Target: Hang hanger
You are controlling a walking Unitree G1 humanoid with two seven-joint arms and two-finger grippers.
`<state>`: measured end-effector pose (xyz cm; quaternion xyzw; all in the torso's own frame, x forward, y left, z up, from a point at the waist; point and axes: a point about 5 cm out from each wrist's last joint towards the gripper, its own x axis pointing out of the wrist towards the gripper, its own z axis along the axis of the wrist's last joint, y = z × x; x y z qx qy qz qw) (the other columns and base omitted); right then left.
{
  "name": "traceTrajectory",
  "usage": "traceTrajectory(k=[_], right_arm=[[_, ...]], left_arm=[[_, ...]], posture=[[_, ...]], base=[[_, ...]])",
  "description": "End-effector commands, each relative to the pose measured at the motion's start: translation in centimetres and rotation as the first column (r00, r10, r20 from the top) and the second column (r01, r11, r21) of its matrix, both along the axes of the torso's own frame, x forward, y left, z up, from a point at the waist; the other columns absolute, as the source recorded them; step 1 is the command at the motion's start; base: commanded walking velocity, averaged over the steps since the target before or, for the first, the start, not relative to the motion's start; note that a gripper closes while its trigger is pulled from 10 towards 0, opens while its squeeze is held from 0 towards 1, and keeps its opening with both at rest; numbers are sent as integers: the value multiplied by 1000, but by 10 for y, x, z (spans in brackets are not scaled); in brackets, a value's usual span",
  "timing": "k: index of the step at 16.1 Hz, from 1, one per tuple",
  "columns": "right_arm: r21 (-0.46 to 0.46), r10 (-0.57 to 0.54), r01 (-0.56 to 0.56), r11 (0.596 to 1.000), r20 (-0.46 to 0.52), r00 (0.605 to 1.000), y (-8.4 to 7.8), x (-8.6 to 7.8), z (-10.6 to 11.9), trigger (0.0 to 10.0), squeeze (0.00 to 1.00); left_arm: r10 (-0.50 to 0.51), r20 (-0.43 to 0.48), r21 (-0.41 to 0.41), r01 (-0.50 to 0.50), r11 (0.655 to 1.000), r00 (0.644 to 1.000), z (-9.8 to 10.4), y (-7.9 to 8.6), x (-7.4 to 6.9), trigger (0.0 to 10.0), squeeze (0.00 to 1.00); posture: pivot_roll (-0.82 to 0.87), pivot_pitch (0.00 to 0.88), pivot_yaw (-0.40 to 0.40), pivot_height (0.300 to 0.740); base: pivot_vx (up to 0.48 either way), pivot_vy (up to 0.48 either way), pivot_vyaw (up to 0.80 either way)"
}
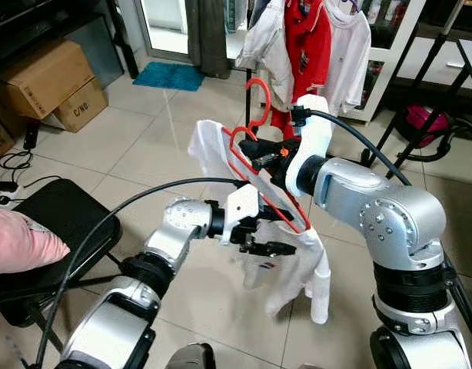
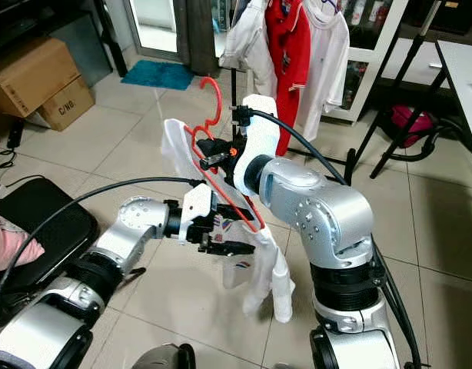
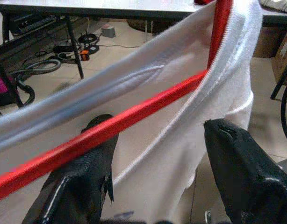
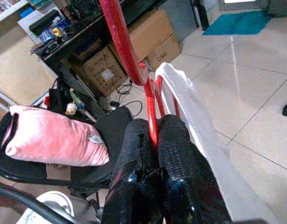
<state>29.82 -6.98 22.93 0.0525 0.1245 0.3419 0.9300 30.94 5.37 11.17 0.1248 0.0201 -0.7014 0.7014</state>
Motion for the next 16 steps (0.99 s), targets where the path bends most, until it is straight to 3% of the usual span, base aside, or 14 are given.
traceTrajectory(k=[1, 6, 7, 8, 10, 11, 16], right_arm=[[12, 60, -61, 998, 34, 998, 9, -5, 9, 10000, 0], [14, 58, -58, 998, 33, 998, 10, -5, 9, 10000, 0], [13, 57, -57, 998, 33, 998, 9, -6, 8, 10000, 0], [11, 55, -55, 998, 31, 998, 9, -5, 8, 10000, 0], [8, 53, -53, 999, 29, 998, 9, -5, 7, 10000, 0], [5, 53, -53, 999, 27, 998, 9, -5, 6, 10000, 0], [-1, 47, -47, 999, 24, 999, 9, -4, 5, 10000, 0]], left_arm=[[-23, 22, -2, 23, 1000, 999, 4, -4, 1, 10000, 0], [-60, 15, -23, 60, 998, 998, 1, -13, -6, 10000, 0], [-62, 15, -29, 63, 998, 998, 1, -14, -7, 8863, 0], [-65, 16, -37, 65, 997, 998, 0, -14, -8, 5412, 0], [-72, 16, -45, 72, 996, 997, 0, -13, -11, 2353, 0], [-75, 17, -50, 76, 996, 997, 0, -12, -12, 0, 0], [-78, 21, -66, 79, 995, 997, -1, -7, -18, 0, 0]], posture=[[-85, 86, 91, 740], [-83, 85, 95, 740], [-83, 84, 95, 740], [-82, 84, 95, 740], [-80, 84, 94, 740], [-80, 84, 94, 740], [-78, 80, 97, 740]], base=[[0, 0, 0], [0, 0, 0], [0, 0, 0], [0, 0, 0], [0, 0, 0], [0, 0, 0], [0, 0, 0]])
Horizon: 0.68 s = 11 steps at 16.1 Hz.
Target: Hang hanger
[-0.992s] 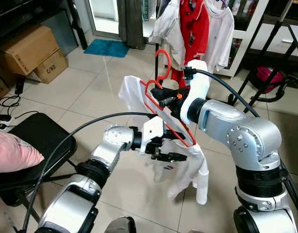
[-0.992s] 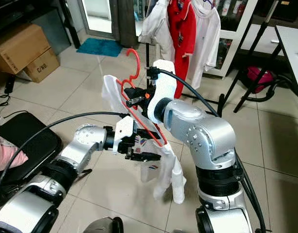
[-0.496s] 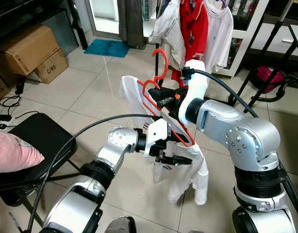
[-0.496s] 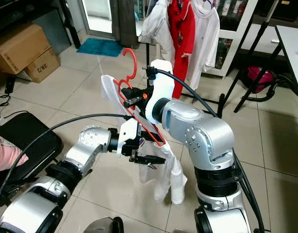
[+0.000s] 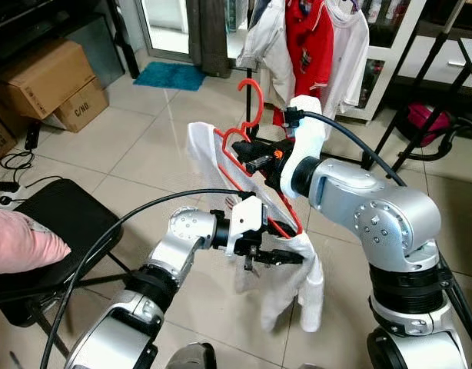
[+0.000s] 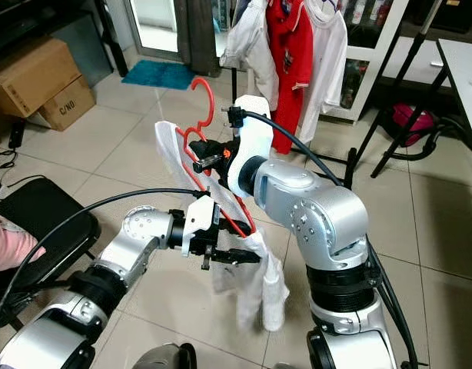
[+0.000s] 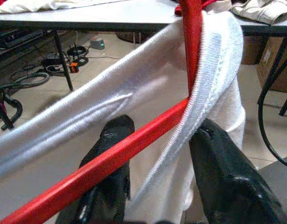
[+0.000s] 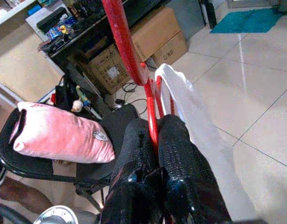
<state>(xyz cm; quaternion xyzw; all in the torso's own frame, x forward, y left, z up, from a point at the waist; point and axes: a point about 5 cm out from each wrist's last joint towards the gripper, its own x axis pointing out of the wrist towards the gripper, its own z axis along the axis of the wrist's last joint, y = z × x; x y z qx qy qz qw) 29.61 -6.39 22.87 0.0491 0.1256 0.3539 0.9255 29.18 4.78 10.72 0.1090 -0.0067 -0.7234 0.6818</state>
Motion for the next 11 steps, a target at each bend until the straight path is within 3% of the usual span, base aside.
traceTrajectory(k=[1, 11], right_arm=[[2, 19, -19, 1000, 24, 1000, 2, -2, 5, 10000, 0], [-21, -16, 16, 1000, 6, 1000, -1, 1, -1, 10000, 0]], left_arm=[[-10, 11, -14, 10, 1000, 1000, 4, -1, -1, 0, 0], [167, 14, -73, -165, 984, 986, 3, 18, -13, 0, 0]], posture=[[-78, 80, 97, 740], [-68, 76, 88, 740]], base=[[0, 0, 0], [0, 0, 0]])
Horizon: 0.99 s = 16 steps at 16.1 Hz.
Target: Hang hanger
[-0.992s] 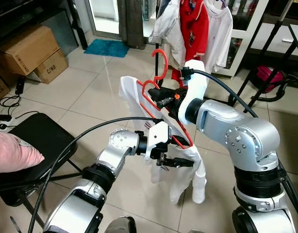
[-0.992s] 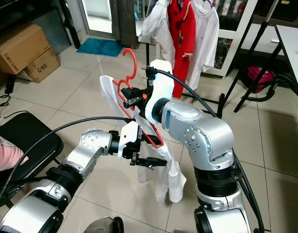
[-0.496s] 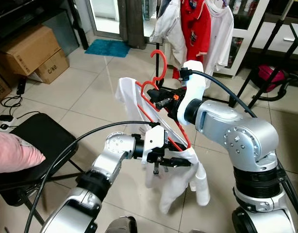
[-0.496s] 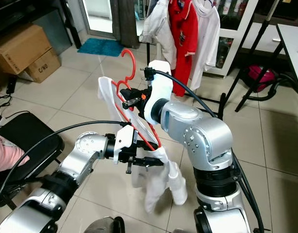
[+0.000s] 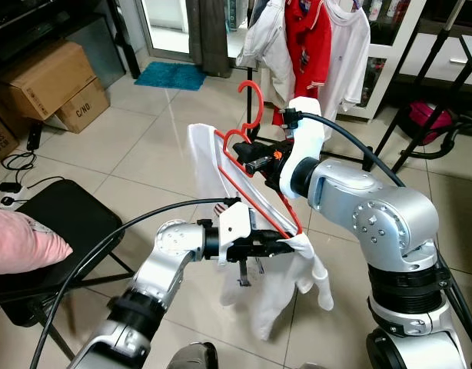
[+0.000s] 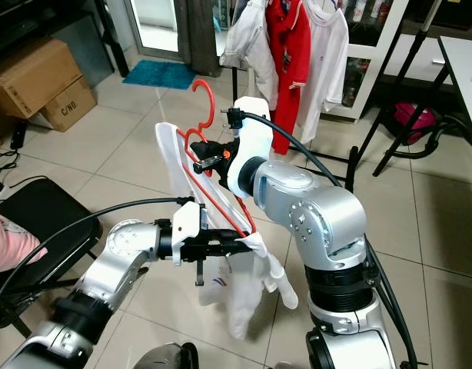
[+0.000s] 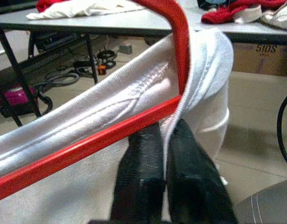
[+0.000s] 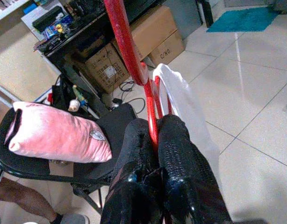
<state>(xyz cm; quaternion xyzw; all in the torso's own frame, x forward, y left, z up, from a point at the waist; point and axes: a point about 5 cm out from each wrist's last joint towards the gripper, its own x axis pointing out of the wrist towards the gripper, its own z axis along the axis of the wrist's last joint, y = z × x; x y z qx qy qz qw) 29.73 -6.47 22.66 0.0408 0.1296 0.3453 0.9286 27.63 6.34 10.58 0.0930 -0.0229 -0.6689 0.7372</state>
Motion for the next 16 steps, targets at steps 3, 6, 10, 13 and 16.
traceTrajectory(k=[3, 6, 10, 13, 16], right_arm=[[-6, 0, 0, 1000, 2, 1000, 1, 0, 0, 10000, 0], [-31, -10, 9, 999, -15, 1000, -1, 1, -5, 10000, 0], [-98, -32, 27, 995, -54, 998, -7, 3, -21, 10000, 0], [-148, -21, 14, 989, -51, 998, -6, 3, -28, 10000, 0], [-189, -3, -6, 982, -49, 999, -3, 2, -33, 10000, 0]], left_arm=[[-15, 2, -15, 15, 1000, 1000, 6, 2, -5, 0, 0], [-75, -2, 25, 75, 997, 997, 4, -1, -15, 0, 0], [-117, 4, 45, 116, 992, 993, 11, -9, -18, 0, 0], [-116, 4, 46, 116, 992, 993, 14, -12, -16, 0, 0], [-106, 2, 35, 106, 994, 994, 18, -17, -12, 0, 0]], posture=[[-66, 75, 84, 740], [-69, 70, 83, 740], [-68, 64, 80, 740], [-66, 65, 80, 740], [-62, 71, 78, 740]], base=[[0, 0, 0], [0, 0, 0], [0, 0, 0], [0, 0, 0], [0, 0, 0]])
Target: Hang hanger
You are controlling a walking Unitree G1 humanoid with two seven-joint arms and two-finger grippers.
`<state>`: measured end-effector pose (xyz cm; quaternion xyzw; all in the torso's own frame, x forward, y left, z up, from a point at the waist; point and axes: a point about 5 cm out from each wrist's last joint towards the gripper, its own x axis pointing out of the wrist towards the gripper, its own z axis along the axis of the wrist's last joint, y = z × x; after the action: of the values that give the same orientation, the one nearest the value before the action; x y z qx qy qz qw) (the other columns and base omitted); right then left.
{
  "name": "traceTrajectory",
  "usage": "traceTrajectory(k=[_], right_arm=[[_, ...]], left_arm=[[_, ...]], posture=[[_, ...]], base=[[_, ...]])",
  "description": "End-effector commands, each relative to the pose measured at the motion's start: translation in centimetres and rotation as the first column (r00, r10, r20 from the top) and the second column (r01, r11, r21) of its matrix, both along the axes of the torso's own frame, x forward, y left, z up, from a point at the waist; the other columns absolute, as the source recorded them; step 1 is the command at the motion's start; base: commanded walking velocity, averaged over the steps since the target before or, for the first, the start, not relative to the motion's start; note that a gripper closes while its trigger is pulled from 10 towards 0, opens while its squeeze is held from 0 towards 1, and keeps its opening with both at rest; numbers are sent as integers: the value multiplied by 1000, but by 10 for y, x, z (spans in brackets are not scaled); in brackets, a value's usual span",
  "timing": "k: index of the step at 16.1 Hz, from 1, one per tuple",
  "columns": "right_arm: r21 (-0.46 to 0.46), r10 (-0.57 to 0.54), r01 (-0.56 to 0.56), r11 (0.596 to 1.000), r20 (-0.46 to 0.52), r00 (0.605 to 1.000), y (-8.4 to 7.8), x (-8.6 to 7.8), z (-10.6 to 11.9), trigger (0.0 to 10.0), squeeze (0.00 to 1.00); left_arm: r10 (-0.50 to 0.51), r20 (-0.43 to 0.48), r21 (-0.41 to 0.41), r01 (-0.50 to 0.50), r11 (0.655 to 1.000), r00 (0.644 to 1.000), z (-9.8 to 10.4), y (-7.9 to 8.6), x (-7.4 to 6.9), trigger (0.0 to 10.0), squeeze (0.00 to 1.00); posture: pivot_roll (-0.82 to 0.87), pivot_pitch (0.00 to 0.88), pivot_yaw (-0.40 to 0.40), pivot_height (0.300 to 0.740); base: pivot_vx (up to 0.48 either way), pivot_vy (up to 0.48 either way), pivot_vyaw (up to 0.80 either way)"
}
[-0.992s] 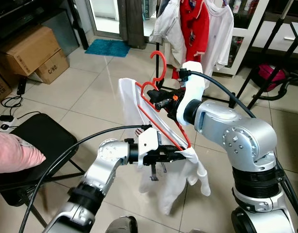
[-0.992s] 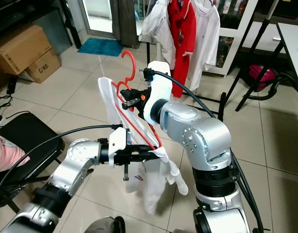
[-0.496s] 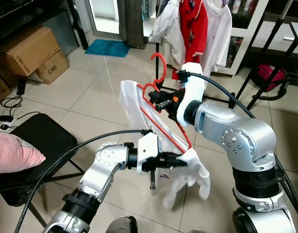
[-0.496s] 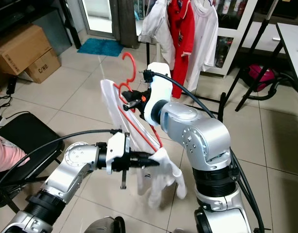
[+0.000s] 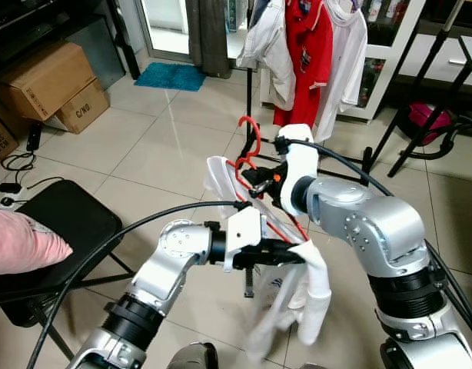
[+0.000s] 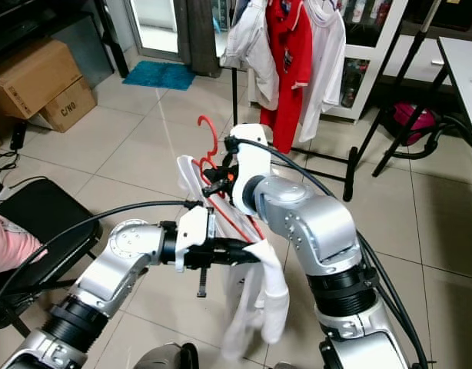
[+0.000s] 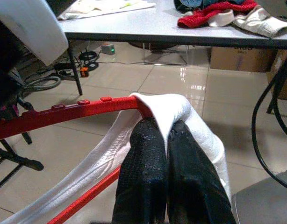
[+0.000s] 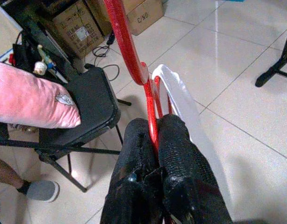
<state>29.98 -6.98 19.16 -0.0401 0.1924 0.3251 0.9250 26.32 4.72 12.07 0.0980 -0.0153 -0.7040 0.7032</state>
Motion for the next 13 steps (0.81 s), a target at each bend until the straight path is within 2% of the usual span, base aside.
traceTrajectory(k=[1, 6, 8, 10, 11, 12, 13], right_arm=[[-9, 21, -21, 1000, 14, 1000, 3, -2, 0, 10000, 0], [-32, 56, -55, 998, 14, 998, 7, -4, -5, 10000, 0], [-35, 69, -68, 997, 7, 998, 10, -6, -9, 10000, 0], [-36, 62, -62, 997, -2, 998, 12, -6, -12, 10000, 0], [-34, 54, -54, 998, -6, 999, 11, -5, -13, 10000, 0], [-29, 43, -43, 999, -12, 999, 10, -5, -15, 10000, 0], [-27, 34, -34, 999, -16, 999, 9, -4, -16, 10000, 0]], left_arm=[[-13, 7, 3, 13, 1000, 1000, 5, -6, 2, 549, 0], [-57, -4, -21, 57, 998, 998, 8, -25, -2, 1922, 0], [-94, 4, -54, 94, 994, 996, 13, -42, -8, 2471, 0], [-113, 21, -70, 114, 991, 993, 16, -50, -12, 2627, 0], [-91, 35, -78, 94, 992, 995, 17, -52, -11, 2549, 0], [-40, 66, -88, 46, 995, 997, 19, -54, -7, 1490, 0], [2, 94, -68, 4, 998, 996, 19, -51, -2, 1882, 0]], posture=[[-61, 75, 77, 740], [-61, 77, 78, 740], [-59, 77, 78, 740], [-59, 77, 82, 740], [-59, 77, 82, 740], [-60, 76, 84, 740], [-59, 77, 84, 740]], base=[[0, 0, 0], [0, 0, 0], [0, 0, 0], [0, 0, 0], [0, 0, 0], [0, 0, 0], [0, 0, 0]])
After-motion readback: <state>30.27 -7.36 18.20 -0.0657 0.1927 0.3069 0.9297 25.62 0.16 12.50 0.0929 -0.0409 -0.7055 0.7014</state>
